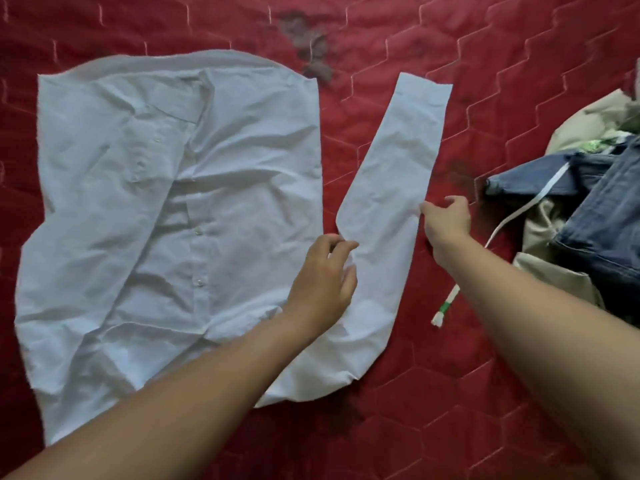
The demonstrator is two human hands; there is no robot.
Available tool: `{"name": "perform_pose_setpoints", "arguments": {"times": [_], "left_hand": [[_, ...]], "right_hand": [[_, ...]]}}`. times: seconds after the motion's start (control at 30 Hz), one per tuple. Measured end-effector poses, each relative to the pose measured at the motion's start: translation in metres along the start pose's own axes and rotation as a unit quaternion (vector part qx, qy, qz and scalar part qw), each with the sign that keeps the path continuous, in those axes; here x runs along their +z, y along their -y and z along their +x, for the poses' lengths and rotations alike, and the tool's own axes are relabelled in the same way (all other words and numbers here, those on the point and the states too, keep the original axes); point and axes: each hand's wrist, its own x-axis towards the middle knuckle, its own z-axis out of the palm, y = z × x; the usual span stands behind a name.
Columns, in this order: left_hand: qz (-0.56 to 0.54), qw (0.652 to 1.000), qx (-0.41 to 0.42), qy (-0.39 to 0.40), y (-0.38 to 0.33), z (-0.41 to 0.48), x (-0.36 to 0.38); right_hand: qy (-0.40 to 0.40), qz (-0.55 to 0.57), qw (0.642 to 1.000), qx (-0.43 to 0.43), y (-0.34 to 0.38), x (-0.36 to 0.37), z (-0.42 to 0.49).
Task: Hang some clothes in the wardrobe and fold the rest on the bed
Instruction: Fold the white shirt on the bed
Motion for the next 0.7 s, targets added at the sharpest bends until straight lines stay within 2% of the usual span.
{"name": "perform_pose_setpoints", "arguments": {"times": [0.07,0.1,0.17,0.23,0.3,0.37,0.4,0.5,0.53,0.57,0.63,0.7], "left_hand": [[-0.007,1.000,0.002,0.018,-0.017,0.025,0.016],[-0.021,0.999,-0.010,0.045,-0.023,0.036,0.023],[-0.054,0.992,-0.057,0.099,-0.030,0.054,0.032],[-0.097,0.981,-0.122,0.116,-0.031,0.071,0.033],[-0.185,0.957,-0.181,0.132,-0.032,0.084,0.026],[-0.287,0.926,-0.206,0.131,-0.034,0.092,0.012],[-0.309,0.922,-0.205,0.108,-0.033,0.096,0.006],[-0.265,0.936,-0.232,0.023,-0.019,0.101,-0.021],[-0.279,0.925,-0.256,-0.002,-0.012,0.099,-0.033],[-0.321,0.901,-0.291,-0.033,-0.003,0.094,-0.048],[-0.418,0.821,-0.377,-0.095,0.023,0.084,-0.074],[-0.446,0.769,-0.438,-0.136,0.054,0.070,-0.097]], "right_hand": [[0.044,0.114,0.991,0.050,0.013,0.000,0.016],[0.068,0.132,0.987,0.066,0.019,0.000,0.021],[0.111,0.093,0.987,0.071,0.028,0.005,0.022],[0.148,0.074,0.986,0.030,0.035,0.011,0.017],[0.179,0.121,0.976,-0.034,0.046,0.016,0.006],[0.205,0.145,0.962,-0.109,0.063,0.022,-0.012],[0.226,0.129,0.953,-0.156,0.073,0.028,-0.024],[0.290,-0.028,0.906,-0.306,0.106,0.061,-0.064],[0.298,-0.106,0.879,-0.358,0.119,0.076,-0.077],[0.293,-0.187,0.843,-0.411,0.131,0.092,-0.089],[0.266,-0.316,0.769,-0.487,0.153,0.127,-0.107],[0.254,-0.426,0.720,-0.485,0.163,0.159,-0.116]]}}
